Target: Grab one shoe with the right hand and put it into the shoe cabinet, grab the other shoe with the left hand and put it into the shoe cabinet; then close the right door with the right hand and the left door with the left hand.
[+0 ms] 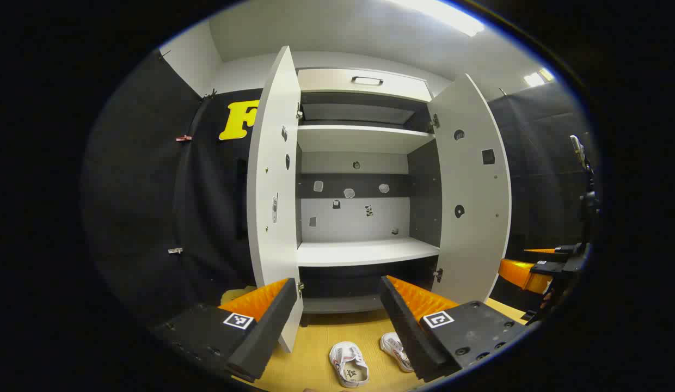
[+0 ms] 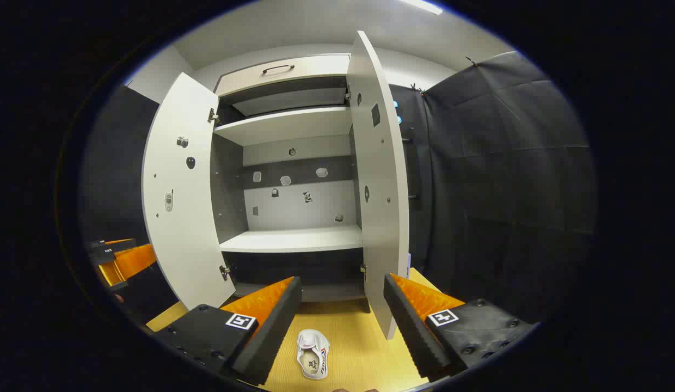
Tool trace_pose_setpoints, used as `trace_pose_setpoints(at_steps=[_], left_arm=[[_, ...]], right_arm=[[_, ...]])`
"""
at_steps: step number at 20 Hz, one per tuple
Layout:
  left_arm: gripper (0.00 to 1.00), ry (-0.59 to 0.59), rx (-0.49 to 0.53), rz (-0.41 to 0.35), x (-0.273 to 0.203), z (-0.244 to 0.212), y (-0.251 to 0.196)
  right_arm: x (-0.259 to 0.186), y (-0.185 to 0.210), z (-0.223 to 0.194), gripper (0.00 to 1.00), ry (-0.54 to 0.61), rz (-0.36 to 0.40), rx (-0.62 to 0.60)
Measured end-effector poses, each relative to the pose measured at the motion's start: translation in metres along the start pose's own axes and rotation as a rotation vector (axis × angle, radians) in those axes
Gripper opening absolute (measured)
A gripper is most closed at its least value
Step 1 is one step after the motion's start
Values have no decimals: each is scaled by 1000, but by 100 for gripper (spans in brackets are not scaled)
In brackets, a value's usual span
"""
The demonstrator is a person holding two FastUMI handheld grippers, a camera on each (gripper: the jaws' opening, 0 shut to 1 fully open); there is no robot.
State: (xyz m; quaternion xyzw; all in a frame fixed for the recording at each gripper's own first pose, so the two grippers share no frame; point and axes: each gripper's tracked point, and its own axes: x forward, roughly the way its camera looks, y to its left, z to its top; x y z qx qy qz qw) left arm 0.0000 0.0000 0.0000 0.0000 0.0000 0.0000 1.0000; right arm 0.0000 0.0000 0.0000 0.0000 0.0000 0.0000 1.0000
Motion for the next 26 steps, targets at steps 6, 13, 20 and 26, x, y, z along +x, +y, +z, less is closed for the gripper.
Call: trace_pose_setpoints(at_steps=[6, 13, 20, 26], left_arm=[[96, 29, 2, -12, -1, -12, -2], [97, 45, -10, -8, -6, -19, 5], [97, 53, 33, -30, -13, -32, 18], [96, 47, -1, -63, -17, -43, 26]], right_arm=[[-7, 6, -6, 98, 15, 12, -12], [-13, 20, -18, 98, 52, 33, -14], [-16, 39, -42, 98, 105, 35, 0], [-14, 51, -50, 99, 113, 10, -42]])
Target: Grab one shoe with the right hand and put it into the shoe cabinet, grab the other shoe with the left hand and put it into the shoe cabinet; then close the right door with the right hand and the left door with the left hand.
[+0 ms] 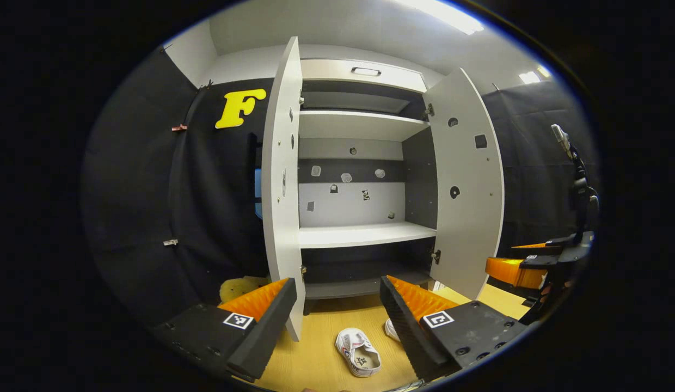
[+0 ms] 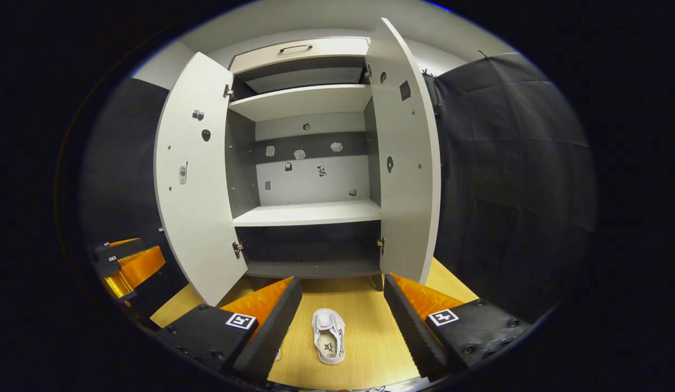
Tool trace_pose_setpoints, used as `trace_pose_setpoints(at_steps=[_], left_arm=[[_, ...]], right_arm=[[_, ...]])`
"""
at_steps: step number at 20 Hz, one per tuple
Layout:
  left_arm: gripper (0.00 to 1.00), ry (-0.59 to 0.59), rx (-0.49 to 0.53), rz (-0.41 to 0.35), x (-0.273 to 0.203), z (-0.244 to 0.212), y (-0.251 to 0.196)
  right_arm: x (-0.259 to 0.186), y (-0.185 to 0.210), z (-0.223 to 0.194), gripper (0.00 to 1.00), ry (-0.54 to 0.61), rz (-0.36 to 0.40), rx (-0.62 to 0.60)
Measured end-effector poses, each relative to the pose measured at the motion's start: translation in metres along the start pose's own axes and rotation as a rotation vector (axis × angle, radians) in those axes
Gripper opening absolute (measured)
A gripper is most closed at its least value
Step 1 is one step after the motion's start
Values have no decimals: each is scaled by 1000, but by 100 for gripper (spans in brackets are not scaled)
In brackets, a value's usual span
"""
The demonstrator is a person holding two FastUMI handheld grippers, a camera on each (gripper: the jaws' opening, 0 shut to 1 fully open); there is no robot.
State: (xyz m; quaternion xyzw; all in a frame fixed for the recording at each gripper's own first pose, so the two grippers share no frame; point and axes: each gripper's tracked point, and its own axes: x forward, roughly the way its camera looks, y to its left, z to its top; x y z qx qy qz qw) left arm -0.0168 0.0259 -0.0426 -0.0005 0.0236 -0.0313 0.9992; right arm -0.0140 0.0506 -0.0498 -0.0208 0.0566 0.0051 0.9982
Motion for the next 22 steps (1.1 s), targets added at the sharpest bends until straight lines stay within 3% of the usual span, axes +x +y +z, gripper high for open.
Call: trace_pose_setpoints(at_steps=[4, 11, 18, 22], left_arm=[[97, 15, -18, -3, 0, -8, 11], [96, 64, 15, -8, -15, -36, 34], [97, 110, -29, 20, -19, -54, 55], [97, 139, -47, -9, -19, -62, 54]], right_arm=[[10, 16, -18, 98, 34, 7, -22], [39, 61, -105, 99, 270, 124, -80], [68, 79, -187, 99, 455, 175, -76], [84, 85, -226, 100, 513, 188, -92]])
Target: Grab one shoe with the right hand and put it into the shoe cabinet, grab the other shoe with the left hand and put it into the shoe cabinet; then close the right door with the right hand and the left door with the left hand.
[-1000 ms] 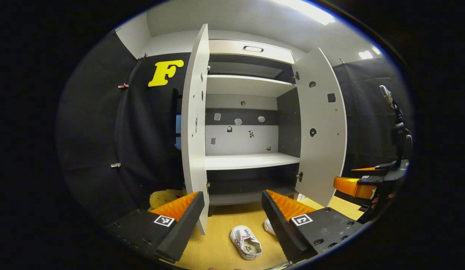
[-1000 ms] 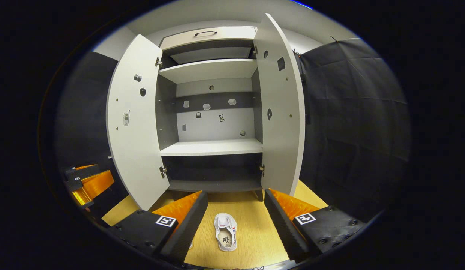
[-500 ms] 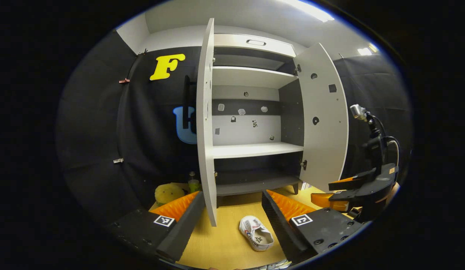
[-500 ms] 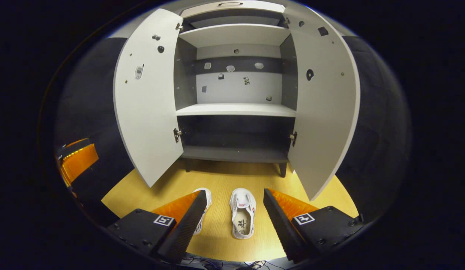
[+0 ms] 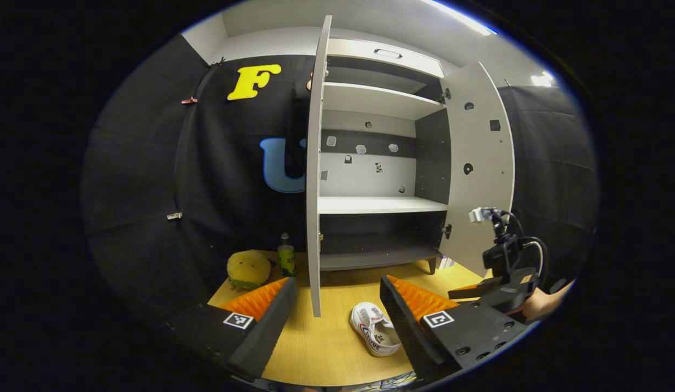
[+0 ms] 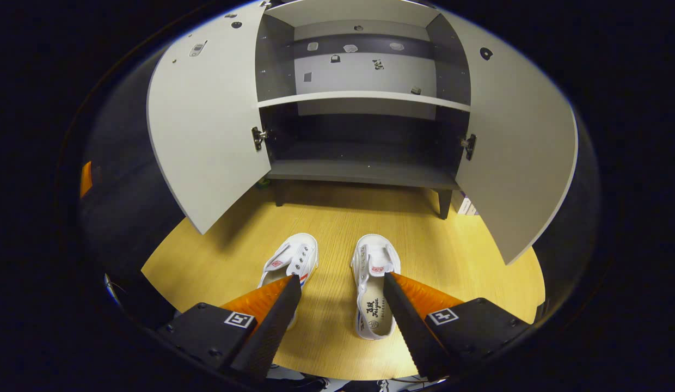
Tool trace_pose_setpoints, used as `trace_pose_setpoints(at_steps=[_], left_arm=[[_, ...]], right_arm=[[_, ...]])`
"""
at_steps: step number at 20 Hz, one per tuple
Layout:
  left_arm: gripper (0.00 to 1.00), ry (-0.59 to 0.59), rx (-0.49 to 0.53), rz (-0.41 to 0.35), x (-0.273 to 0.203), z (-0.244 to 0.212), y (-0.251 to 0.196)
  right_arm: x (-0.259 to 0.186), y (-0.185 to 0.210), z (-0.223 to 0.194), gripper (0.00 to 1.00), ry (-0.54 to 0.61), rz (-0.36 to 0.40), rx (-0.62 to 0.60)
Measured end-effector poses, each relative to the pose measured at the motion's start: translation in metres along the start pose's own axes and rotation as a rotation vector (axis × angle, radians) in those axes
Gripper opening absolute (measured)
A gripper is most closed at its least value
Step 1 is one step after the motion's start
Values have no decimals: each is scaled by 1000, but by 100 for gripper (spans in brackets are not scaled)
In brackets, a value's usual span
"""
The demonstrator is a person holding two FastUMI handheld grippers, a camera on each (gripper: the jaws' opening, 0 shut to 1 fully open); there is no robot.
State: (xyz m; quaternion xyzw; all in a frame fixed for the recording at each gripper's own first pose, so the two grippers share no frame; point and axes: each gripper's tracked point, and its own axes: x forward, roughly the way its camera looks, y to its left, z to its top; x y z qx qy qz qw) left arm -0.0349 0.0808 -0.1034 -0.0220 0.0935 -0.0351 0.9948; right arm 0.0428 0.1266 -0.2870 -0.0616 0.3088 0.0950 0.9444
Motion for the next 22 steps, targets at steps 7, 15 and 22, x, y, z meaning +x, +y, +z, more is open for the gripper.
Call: trace_pose_setpoints(at_steps=[7, 15, 22], left_arm=[[97, 54, -56, 20, 3, -28, -5], [95, 82, -90, 32, 1, -40, -5], [95, 98, -39, 35, -3, -52, -7]], right_arm=[[56, -8, -54, 99, 140, -37, 1], [103, -18, -59, 99, 148, -76, 1], [129, -39, -59, 22, 177, -176, 31]])
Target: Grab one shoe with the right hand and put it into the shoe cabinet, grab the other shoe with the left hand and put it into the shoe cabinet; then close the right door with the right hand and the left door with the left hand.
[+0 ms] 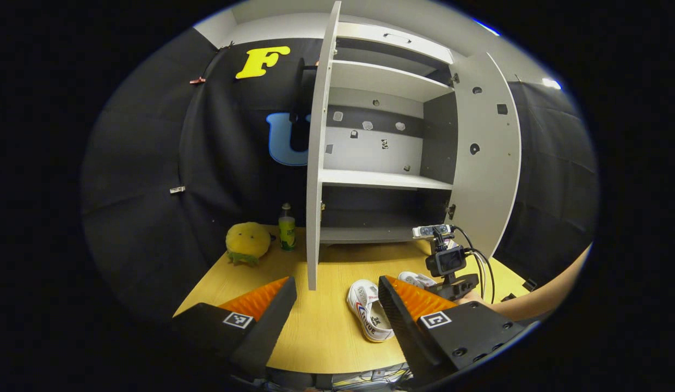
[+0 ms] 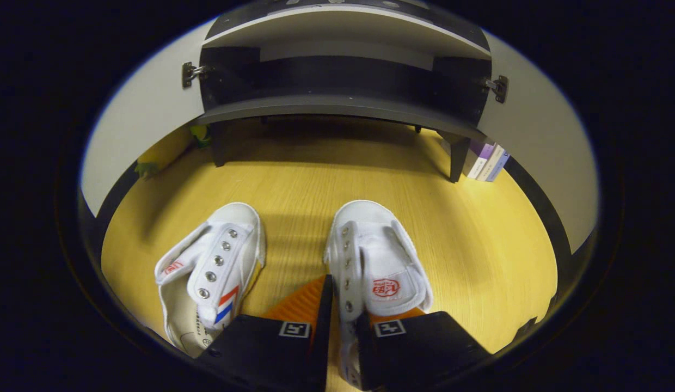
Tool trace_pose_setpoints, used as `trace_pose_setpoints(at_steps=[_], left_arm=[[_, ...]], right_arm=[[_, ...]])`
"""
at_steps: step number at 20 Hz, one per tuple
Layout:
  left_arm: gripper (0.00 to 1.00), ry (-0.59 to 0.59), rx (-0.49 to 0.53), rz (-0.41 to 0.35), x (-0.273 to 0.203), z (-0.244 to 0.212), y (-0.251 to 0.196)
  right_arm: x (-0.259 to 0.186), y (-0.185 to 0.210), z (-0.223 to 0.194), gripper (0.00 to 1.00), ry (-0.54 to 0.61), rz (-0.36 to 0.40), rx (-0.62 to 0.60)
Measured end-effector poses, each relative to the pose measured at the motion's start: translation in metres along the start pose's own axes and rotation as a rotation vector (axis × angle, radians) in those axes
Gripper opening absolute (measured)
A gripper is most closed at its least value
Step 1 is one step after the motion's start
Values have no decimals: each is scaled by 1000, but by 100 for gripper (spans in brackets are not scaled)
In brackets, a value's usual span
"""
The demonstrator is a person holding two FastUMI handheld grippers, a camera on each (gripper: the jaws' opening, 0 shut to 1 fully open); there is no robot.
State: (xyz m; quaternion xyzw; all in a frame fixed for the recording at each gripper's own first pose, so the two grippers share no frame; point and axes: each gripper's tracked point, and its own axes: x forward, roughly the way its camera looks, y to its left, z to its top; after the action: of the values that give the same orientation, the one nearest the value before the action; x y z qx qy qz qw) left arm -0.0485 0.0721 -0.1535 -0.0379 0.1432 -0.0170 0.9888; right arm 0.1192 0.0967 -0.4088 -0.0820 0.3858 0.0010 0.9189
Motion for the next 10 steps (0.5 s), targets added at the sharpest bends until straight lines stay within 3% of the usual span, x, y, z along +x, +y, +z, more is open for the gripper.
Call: trace_pose_setpoints(at_steps=[1, 5, 6, 10], left_arm=[[95, -5, 4, -2, 1, 2, -1], [95, -22, 39, -8, -1, 1, -9], [95, -25, 53, 0, 0, 0, -8], [95, 2, 38, 14, -7, -10, -13]], right_arm=[[2, -1, 1, 28, 5, 5, 20], [-1, 2, -2, 28, 32, 32, 49], [5, 3, 1, 11, 31, 42, 55], [0, 3, 1, 5, 62, 91, 115]])
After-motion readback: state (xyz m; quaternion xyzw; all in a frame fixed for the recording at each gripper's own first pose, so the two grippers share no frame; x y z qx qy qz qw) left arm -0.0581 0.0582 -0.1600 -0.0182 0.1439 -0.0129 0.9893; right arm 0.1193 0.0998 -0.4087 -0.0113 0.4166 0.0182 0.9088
